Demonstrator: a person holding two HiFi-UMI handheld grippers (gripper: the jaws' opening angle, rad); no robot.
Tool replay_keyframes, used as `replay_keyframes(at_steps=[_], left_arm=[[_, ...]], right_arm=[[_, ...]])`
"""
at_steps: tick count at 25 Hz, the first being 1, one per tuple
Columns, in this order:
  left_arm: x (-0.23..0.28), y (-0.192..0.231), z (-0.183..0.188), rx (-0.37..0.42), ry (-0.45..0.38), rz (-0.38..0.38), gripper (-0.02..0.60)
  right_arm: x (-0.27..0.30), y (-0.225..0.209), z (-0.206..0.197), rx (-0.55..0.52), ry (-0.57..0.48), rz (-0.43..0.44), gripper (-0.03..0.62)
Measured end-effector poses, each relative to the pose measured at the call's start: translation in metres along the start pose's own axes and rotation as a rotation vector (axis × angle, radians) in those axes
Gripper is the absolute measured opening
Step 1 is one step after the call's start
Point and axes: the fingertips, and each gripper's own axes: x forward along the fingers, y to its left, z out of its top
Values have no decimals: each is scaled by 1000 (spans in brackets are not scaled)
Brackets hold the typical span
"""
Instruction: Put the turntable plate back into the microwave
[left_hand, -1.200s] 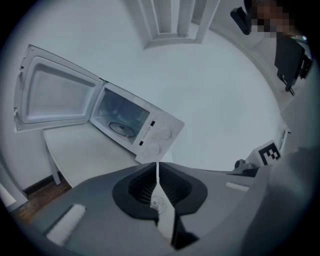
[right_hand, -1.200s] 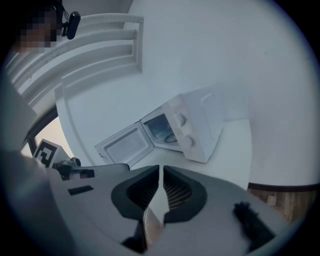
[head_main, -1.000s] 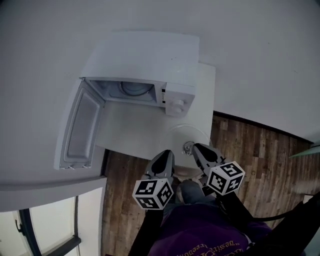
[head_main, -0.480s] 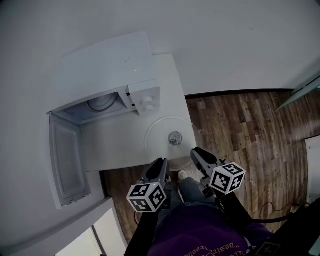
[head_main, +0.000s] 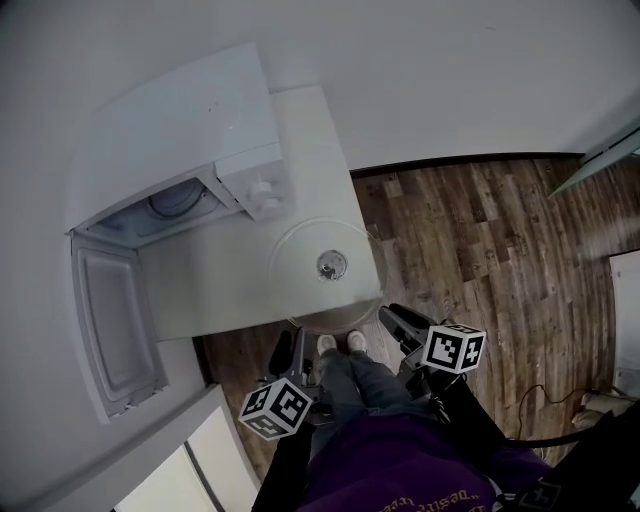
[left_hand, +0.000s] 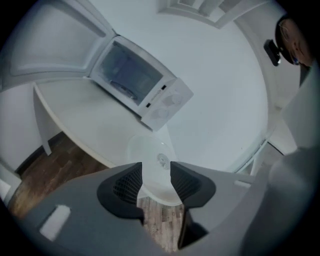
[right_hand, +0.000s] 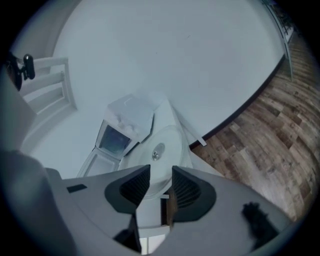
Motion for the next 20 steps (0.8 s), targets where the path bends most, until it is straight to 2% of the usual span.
replay_keyframes(at_steps=[3,5,8,11,13,16,20], left_arm=[[6,29,-13,-123,42,6,174],[14,35,-21,-200,86,-43,186],[28,33,-30,-305,130,-123,206],[36,31,-36,-357,149,-150,209],[41,26,-39,-376,158,-174,209],[48,19,-43,-402,167,-207,209],[57,16,-48,-443,176,-214,204]], right_arm=[[4,-23,-3,148,-8,18,129],[9,-30,1,209,-7,49,129],[15,-37,8,237,-6,71,129],[15,-53,22,260,-36,34,129],[20,-61,38,276,-51,49,129],[35,-68,57,266,-21,48,129],[65,-63,67,243,21,139,129]])
